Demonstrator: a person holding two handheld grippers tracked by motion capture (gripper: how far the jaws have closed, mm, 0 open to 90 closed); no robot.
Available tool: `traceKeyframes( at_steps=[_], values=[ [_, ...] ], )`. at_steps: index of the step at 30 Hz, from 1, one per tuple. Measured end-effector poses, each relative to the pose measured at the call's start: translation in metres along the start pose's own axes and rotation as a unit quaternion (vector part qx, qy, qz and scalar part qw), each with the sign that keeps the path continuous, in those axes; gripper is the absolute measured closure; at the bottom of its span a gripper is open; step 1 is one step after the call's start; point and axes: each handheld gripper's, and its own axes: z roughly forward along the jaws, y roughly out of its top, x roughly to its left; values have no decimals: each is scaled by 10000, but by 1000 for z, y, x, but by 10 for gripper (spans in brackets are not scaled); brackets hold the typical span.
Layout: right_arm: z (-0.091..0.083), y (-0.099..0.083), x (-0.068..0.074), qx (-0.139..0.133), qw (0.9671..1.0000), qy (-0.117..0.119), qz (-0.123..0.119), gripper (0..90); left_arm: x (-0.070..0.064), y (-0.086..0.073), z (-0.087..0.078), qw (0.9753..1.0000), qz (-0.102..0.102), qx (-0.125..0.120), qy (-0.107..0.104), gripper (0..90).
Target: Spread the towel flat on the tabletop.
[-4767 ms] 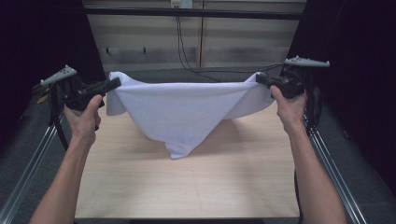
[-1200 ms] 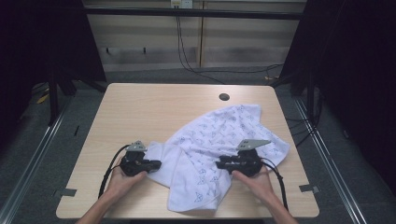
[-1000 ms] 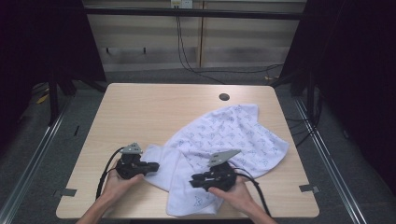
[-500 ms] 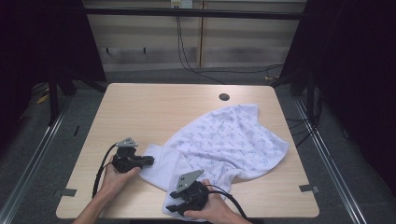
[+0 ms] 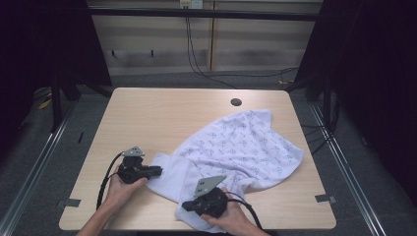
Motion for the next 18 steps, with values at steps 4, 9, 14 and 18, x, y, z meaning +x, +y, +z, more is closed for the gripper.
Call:
traceKeyframes(
  at_steps=[4, 9, 14, 18],
  values=[
    [-41, -3, -26, -461, 9977, -296, 411, 894, -11, -5, -1, 9998, 154, 114, -107, 809],
    [-93, -42, -56, -616, 9881, -832, 1133, 893, -35, -11, -5, 9985, 336, 394, -203, 810],
    [-119, -77, -79, -398, 9770, -1414, 1546, 891, -57, -19, -7, 9957, 564, 579, -448, 788],
    [-132, -86, -94, -509, 9678, -1582, 1889, 801, -53, -17, -9, 9966, 445, 421, -551, 772]
  ],
)
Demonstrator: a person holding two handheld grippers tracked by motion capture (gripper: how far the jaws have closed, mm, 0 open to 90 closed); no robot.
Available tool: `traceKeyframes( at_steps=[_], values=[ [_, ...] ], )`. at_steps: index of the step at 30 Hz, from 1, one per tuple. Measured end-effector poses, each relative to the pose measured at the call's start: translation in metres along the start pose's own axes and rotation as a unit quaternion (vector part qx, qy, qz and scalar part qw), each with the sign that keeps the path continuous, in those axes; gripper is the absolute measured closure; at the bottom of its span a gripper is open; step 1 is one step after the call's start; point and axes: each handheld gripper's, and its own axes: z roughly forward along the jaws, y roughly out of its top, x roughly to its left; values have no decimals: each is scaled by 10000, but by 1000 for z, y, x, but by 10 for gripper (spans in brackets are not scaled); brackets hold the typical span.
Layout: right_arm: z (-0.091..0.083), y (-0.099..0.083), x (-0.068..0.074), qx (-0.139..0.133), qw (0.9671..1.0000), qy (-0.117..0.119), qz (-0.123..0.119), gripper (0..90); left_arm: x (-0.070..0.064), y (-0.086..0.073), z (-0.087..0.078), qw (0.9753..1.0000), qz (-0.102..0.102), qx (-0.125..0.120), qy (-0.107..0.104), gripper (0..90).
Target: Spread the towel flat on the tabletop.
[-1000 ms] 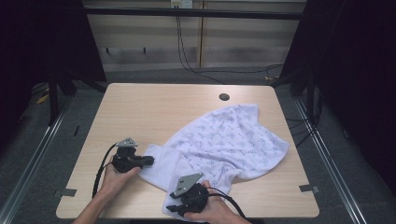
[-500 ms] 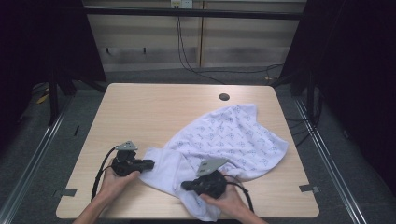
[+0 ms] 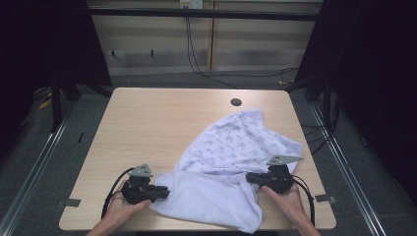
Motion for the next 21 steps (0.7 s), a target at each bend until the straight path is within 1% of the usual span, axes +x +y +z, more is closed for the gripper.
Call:
traceKeyframes(
  at_steps=[1, 2, 3, 4, 6, 7, 8, 9, 10, 11, 14, 15, 16, 17, 18, 19, 20, 21],
  values=[
    [-2, 0, -1, -20, 10000, -25, 19, 765, 2, 1, -2, 10000, -16, -52, 18, 770],
    [-4, 0, 0, -64, 10000, -17, 74, 732, 5, 1, -6, 9998, -81, -193, 26, 766],
    [-5, -1, 2, -104, 9999, 39, 101, 713, 9, 2, -11, 9992, -169, -360, 18, 763],
    [-7, -1, 5, -156, 9999, 30, 67, 683, 13, 2, -16, 9986, -228, -484, 56, 753],
    [-11, 0, 13, -257, 9997, 34, 32, 646, 23, 3, -22, 9968, -365, -665, 235, 747],
    [-12, 1, 15, -348, 9994, 32, 10, 623, 29, 2, -23, 9962, -427, -689, 311, 745],
    [-14, 2, 18, -424, 9991, 23, 40, 615, 33, 2, -24, 9957, -471, -691, 387, 739],
    [-16, 3, 20, -457, 9989, 44, 12, 600, 39, 1, -24, 9950, -560, -687, 458, 738],
    [-17, 4, 22, -504, 9987, 73, 12, 573, 43, 1, -23, 9946, -623, -678, 477, 736],
    [-18, 4, 23, -540, 9985, 86, 33, 555, 47, 1, -23, 9945, -611, -651, 555, 735],
    [-21, 6, 26, -610, 9980, 146, 54, 505, 51, 2, -23, 9936, -656, -743, 542, 716],
    [-20, 7, 26, -572, 9982, 149, 69, 495, 53, 3, -22, 9939, -649, -739, 508, 713],
    [-16, 8, 25, -439, 9990, 82, 74, 506, 54, 3, -21, 9938, -653, -742, 512, 707],
    [-14, 8, 24, -368, 9993, -58, 24, 518, 54, 4, -18, 9940, -660, -699, 520, 701],
    [-11, 7, 21, -287, 9995, -101, -6, 541, 55, 5, -16, 9945, -645, -651, 508, 681],
    [-9, 7, 18, -226, 9997, -86, 58, 564, 55, 6, -13, 9950, -619, -613, 493, 664],
    [-8, 6, 15, -184, 9997, -153, 81, 599, 55, 7, -10, 9953, -588, -579, 499, 651],
    [-8, 6, 15, -184, 9997, -153, 81, 599, 55, 7, -10, 9953, -588, -579, 499, 630]
  ],
)
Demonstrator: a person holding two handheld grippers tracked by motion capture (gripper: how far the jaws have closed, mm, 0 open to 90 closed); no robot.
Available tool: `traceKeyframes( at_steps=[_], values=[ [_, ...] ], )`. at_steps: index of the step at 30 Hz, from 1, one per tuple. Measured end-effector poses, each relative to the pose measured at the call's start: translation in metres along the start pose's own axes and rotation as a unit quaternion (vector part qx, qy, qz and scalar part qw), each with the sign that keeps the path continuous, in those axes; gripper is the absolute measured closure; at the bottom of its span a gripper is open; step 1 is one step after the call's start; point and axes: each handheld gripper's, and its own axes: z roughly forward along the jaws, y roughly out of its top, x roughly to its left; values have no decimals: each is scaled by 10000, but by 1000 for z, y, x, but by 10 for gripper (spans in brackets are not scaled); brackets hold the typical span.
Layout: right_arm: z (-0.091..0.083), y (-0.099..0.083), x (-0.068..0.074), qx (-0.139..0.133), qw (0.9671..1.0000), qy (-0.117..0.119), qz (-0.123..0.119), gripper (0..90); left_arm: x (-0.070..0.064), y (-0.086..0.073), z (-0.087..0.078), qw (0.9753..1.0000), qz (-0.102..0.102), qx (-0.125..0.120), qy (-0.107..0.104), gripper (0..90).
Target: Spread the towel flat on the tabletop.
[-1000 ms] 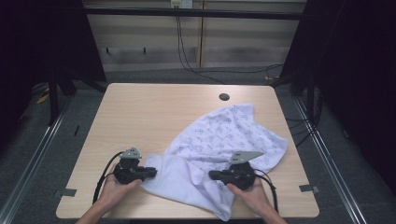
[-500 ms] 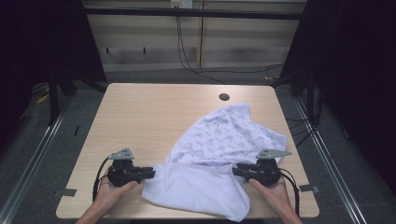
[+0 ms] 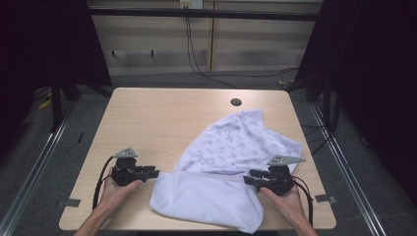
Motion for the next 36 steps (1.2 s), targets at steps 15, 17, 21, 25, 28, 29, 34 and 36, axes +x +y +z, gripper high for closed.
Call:
traceKeyframes(
  at_steps=[15, 17, 21, 25, 28, 29, 34, 36],
  values=[
    [-8, -6, -16, 182, 9997, -117, 133, 884, -20, 0, 14, 9977, 431, 441, -271, 880],
    [-7, -6, -16, 125, 9998, 6, 163, 807, -17, 0, 12, 9984, 336, 352, -293, 883],
    [2, -3, -13, 213, 9996, -111, 116, 642, -13, 1, 7, 9989, 189, 202, -374, 886],
    [9, -2, -11, 379, 9991, -197, 75, 671, -13, 3, 4, 9988, 161, 74, -464, 886],
    [10, 0, -14, 488, 9986, -172, 64, 867, -14, 7, -3, 9984, 98, -130, -536, 886],
    [10, 0, -14, 488, 9986, -172, 64, 867, -14, 7, -3, 9984, 98, -130, -536, 886],
    [-9, 20, -24, -32, 9996, -248, 121, 879, -17, 19, -16, 9966, 119, -557, -603, 888],
    [-14, 25, -28, -186, 9993, -282, 142, 879, -18, 22, -18, 9963, 150, -612, -582, 889]
  ],
)
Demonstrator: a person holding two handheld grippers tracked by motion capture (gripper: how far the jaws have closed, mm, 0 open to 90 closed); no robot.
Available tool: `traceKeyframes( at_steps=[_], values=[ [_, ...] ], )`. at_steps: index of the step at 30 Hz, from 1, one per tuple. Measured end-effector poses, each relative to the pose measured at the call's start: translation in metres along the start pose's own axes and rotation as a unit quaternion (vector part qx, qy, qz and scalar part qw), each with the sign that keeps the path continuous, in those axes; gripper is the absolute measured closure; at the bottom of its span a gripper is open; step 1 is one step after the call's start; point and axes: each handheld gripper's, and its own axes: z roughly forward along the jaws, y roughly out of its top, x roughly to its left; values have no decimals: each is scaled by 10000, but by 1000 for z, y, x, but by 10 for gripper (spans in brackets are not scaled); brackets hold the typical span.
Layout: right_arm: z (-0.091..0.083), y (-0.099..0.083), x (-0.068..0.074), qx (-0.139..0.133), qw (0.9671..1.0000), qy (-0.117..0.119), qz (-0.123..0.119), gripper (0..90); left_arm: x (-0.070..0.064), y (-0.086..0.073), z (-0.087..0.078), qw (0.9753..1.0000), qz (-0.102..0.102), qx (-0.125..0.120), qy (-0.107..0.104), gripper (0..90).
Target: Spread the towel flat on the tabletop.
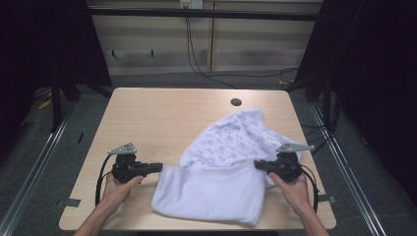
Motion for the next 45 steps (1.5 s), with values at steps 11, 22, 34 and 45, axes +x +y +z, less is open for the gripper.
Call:
traceKeyframes(
  at_steps=[11, 22, 34, 45],
  values=[
    [-60, 61, -10, -1243, 9922, 73, -14, 880, -15, 53, -38, 9938, 237, -1084, -14, 890],
    [-90, -5, 41, -913, 9919, 777, -413, 880, -60, -4, -58, 9946, 525, -737, -507, 889],
    [-148, -98, 93, -483, 9905, 938, -886, 766, -109, -71, -96, 9887, 1004, -201, -1095, 862],
    [-66, -75, 46, 48, 9967, 759, -295, 694, -32, -29, -26, 9975, 299, 132, -630, 774]
  ],
)
